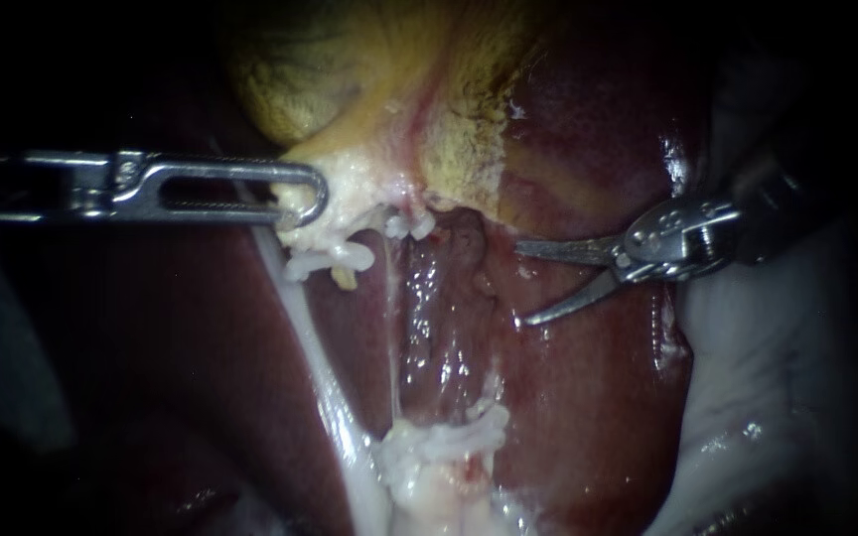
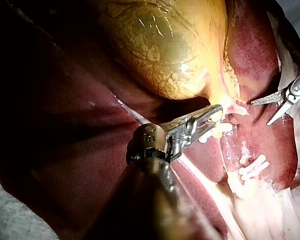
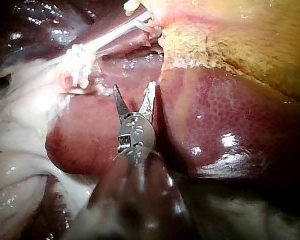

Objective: Go back from the cut right tube

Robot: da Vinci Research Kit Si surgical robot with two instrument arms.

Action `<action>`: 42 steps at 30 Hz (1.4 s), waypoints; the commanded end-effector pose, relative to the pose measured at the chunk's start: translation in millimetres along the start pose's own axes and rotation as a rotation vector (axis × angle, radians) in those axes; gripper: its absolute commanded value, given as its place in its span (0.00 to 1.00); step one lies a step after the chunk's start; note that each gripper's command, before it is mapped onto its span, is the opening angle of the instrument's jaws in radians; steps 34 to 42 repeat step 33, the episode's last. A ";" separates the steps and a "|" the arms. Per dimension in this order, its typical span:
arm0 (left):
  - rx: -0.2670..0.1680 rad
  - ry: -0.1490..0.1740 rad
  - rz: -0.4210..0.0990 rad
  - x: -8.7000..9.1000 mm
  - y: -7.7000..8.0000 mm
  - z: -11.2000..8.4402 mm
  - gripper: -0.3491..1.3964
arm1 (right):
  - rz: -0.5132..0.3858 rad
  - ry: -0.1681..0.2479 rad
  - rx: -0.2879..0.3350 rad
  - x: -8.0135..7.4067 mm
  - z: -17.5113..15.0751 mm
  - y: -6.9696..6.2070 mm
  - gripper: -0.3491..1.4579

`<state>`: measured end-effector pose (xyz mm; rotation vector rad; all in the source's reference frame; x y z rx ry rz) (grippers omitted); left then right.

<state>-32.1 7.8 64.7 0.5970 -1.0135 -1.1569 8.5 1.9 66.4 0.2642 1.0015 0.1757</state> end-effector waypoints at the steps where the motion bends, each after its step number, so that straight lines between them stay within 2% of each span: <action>1: -0.001 -0.002 0.002 0.0 0.2 0.3 0.00 | 0.002 -0.001 0.003 -0.1 0.0 0.0 0.99; 5: -0.005 -0.005 0.006 0.3 1.5 1.9 0.00 | -0.004 0.002 0.003 -0.1 0.0 0.0 0.99; 13: -0.018 -0.007 0.018 0.9 4.7 6.9 0.00 | -0.005 0.002 0.003 -0.1 -0.1 0.0 0.99; 16: -0.013 -0.002 0.022 1.4 5.2 8.5 0.00 | -0.005 0.002 0.003 -0.1 -0.1 0.0 0.99; 20: -0.011 0.009 0.027 2.1 5.1 9.8 0.00 | -0.005 0.002 0.003 -0.1 -0.1 0.0 0.99; 42: -0.008 0.011 0.027 2.1 5.1 9.9 0.00 | -0.005 0.013 0.021 -0.1 -0.1 -0.1 0.99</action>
